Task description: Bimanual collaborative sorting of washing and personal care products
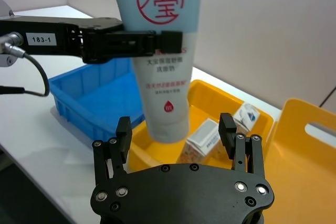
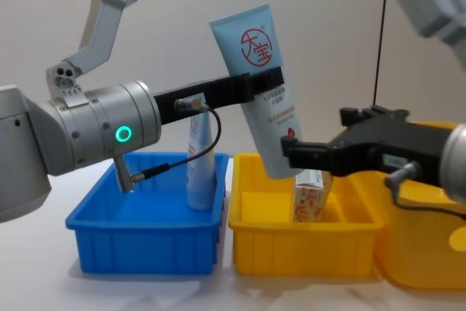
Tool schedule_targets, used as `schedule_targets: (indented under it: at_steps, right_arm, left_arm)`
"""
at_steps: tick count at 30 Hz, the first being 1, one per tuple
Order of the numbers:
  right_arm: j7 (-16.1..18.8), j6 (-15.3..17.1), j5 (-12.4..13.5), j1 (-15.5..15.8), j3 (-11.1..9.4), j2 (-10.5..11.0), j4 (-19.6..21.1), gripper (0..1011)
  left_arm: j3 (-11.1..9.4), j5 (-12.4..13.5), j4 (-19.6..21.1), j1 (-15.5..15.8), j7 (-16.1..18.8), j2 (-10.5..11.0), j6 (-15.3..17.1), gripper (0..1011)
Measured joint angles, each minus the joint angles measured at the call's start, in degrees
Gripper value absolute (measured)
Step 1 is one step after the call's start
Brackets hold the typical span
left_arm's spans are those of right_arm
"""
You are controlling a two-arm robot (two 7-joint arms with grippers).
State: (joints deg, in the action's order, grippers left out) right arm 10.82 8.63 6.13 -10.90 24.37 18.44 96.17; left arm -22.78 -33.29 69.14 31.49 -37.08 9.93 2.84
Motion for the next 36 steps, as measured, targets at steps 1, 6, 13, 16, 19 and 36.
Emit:
schedule_targets:
  at_steps: [1,6,13,16,19,36]
  right_arm:
    - [-0.05,-0.20,-0.57,-0.81,0.42,-0.45,-0.85,1003]
    - [-0.20,-0.69,-2.08,-2.85,1.57,-1.72,-3.18,1003]
    - [-0.34,-1.41,-4.67,-6.69,3.44,-4.38,-7.95,1003]
    - [-0.37,-1.53,-5.18,-7.50,3.82,-4.96,-8.93,1003]
    - [-0.39,-1.67,-5.75,-8.34,4.23,-5.59,-10.03,999]
    - [-0.58,-1.94,-7.19,-10.57,5.14,-7.16,-12.88,596]
  left_arm:
    - [0.00,0.00,0.00,0.00,0.00,0.00,0.00,280]
    - [0.00,0.00,0.00,0.00,0.00,0.00,0.00,280]
    - [0.00,0.00,0.00,0.00,0.00,0.00,-0.01,280]
    - [0.00,0.00,0.00,0.00,0.01,0.00,-0.01,280]
    - [0.00,0.00,0.00,0.00,0.01,0.00,-0.01,280]
    - [0.09,0.00,-0.01,0.00,0.05,0.00,-0.02,280]
